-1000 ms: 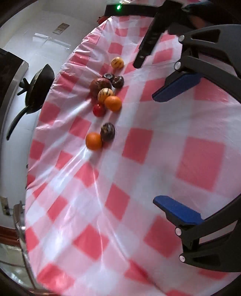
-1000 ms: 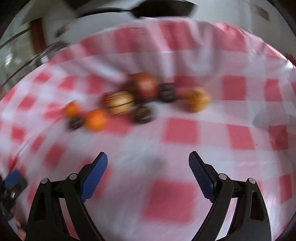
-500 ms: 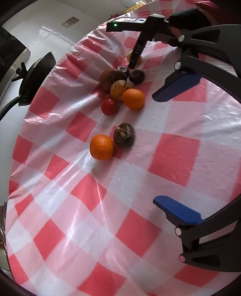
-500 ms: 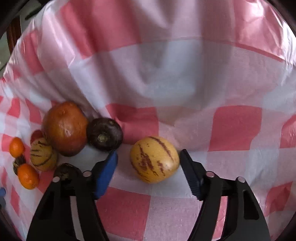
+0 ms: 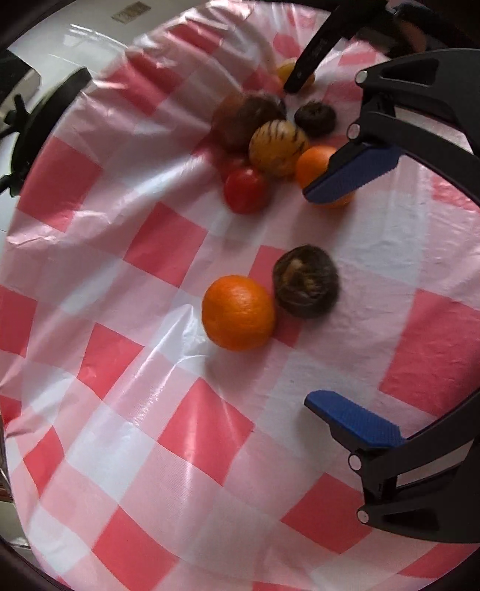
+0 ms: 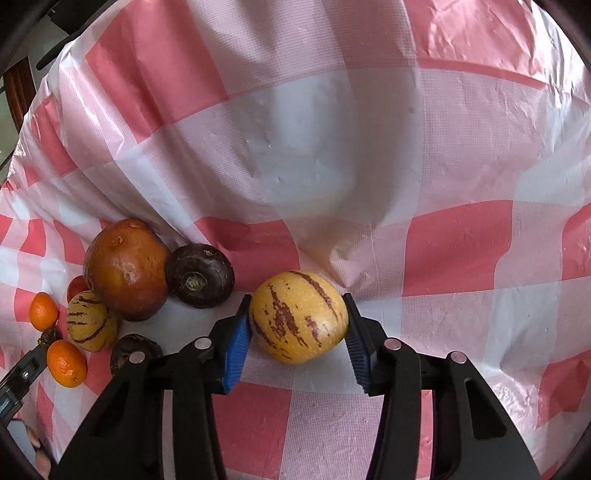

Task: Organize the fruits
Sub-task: 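Grasp a dark brown fruit with the left tool while the right tool grasps a striped yellow melon, then carry the brown fruit and yellow melon with both tools over the white box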

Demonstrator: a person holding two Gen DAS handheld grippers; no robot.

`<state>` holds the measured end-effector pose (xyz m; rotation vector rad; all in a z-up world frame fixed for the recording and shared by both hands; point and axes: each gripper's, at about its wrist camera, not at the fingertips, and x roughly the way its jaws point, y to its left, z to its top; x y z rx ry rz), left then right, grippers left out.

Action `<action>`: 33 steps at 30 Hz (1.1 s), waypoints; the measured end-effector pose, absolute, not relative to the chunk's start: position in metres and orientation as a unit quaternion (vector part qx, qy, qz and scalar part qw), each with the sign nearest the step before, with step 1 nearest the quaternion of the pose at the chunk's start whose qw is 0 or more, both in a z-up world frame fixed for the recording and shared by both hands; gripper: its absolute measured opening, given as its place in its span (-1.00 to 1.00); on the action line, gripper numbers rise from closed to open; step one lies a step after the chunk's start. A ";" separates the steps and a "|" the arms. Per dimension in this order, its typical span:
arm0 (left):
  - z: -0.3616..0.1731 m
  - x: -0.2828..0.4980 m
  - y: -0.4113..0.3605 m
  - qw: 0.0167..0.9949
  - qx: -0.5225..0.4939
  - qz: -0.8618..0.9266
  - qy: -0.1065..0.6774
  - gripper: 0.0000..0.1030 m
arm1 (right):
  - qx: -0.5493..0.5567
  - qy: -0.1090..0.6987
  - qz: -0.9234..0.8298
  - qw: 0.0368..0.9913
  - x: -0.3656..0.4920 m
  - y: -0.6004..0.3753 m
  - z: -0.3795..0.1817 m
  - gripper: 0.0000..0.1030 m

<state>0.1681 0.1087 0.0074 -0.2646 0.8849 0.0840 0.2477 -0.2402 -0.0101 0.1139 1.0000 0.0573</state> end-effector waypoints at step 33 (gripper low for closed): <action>0.036 0.040 0.166 0.907 -0.212 0.094 0.350 -0.21 | -0.007 0.475 0.031 0.879 0.150 -0.131 0.027 -0.11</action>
